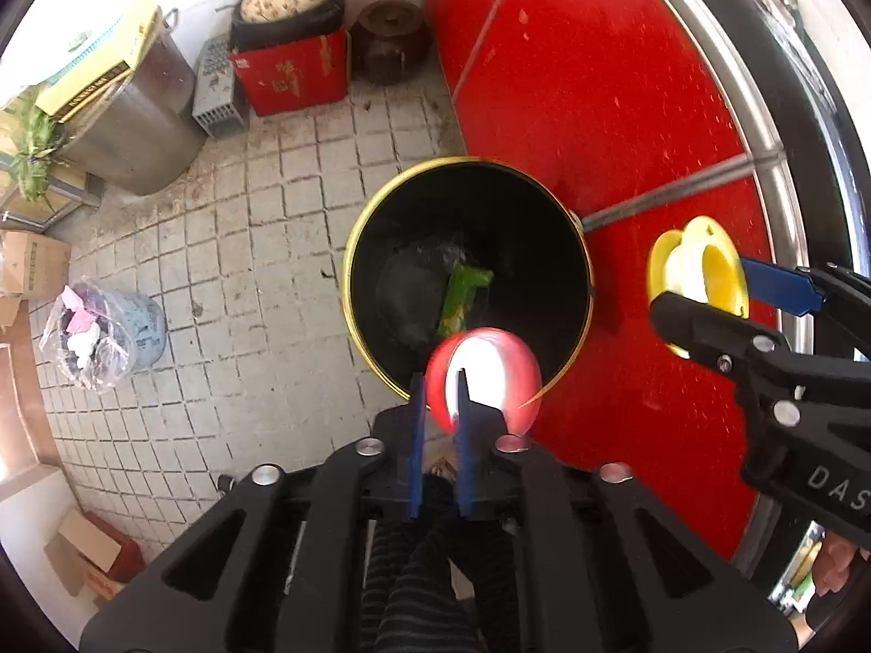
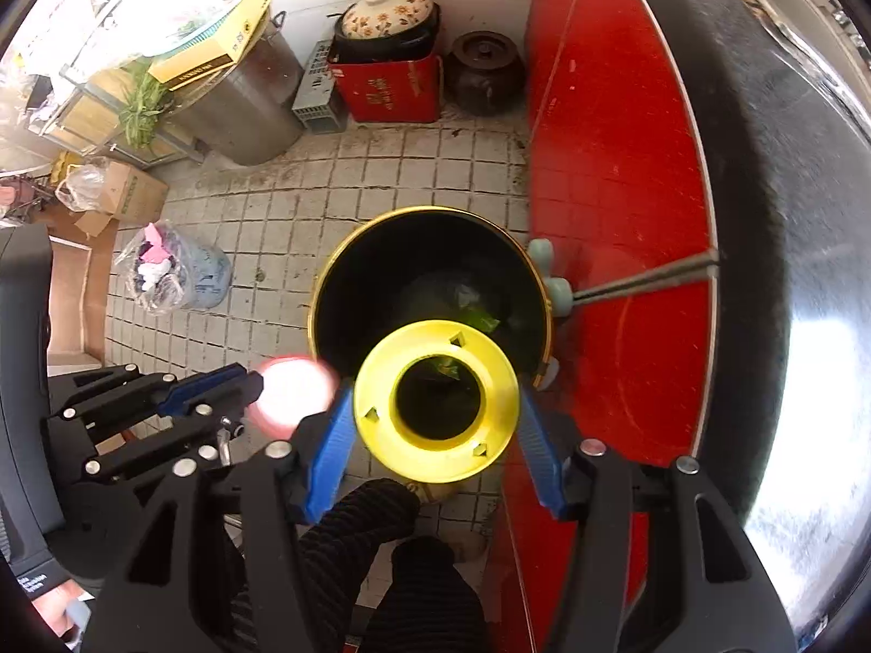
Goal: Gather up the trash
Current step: 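Open both tools to drop the cap and tape roll into the bin, then return both tools to the countertop toward the foil wrapper and toothpaste tube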
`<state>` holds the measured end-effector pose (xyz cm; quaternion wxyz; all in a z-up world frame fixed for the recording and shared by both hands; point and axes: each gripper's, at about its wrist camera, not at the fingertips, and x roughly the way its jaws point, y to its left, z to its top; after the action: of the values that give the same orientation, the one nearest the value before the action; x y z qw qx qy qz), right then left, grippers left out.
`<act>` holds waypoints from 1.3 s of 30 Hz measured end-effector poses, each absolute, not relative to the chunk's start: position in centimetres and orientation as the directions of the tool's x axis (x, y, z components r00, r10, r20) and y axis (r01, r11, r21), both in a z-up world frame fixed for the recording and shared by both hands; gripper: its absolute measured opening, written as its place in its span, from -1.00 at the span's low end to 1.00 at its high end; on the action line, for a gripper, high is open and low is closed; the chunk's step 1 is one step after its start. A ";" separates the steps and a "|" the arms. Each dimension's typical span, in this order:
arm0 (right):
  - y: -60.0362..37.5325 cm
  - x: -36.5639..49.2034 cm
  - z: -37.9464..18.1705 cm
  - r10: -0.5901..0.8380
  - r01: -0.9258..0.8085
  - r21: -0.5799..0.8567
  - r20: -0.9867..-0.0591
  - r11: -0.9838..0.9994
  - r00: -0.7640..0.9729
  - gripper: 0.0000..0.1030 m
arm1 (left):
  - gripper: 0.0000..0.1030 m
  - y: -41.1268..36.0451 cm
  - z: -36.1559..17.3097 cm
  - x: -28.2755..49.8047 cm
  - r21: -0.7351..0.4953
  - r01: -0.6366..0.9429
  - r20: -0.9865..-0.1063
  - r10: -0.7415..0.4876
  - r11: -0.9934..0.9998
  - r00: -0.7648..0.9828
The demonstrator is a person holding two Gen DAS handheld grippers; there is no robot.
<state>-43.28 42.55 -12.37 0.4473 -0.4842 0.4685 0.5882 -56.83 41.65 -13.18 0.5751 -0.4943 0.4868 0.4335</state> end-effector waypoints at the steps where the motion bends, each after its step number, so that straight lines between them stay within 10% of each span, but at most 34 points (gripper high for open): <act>1: 42.6 -43.2 -12.0 0.085 -0.980 0.117 -0.988 -0.160 -0.132 0.55 | 0.13 41.7 -12.9 -57.0 -0.145 -0.981 -0.988 0.027 0.130 0.150; 2: 42.7 -43.3 -11.6 0.105 -0.980 0.116 -0.985 -0.159 -0.134 0.71 | 0.78 41.6 -12.4 -57.4 -0.131 -0.984 -0.989 0.053 0.121 0.138; 3: 42.8 -43.4 -11.1 0.128 -0.980 0.118 -0.982 -0.160 -0.139 0.73 | 0.82 41.3 -11.5 -57.9 -0.111 -0.987 -0.987 0.104 0.114 0.123; 16: 40.3 -39.3 0.4 0.373 -0.991 0.121 -0.918 -0.060 -0.135 0.86 | 0.86 38.4 -3.5 -62.1 0.017 -0.999 -0.961 0.275 0.040 -0.005; 25: 24.4 -19.3 5.4 0.388 -0.931 -0.008 -0.908 0.366 0.160 0.87 | 0.87 36.4 1.2 -43.8 -0.061 -0.867 -0.938 0.268 0.495 0.218; 39: -20.8 1.5 3.9 0.050 -0.236 -0.040 -0.931 0.971 0.363 0.87 | 0.87 18.9 1.8 -17.3 -0.058 -0.435 -0.942 0.095 0.899 0.323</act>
<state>1.52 -20.77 3.90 0.8212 -0.0835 0.5578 0.0869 -17.27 18.91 1.79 0.7990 -0.1523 0.5576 0.1659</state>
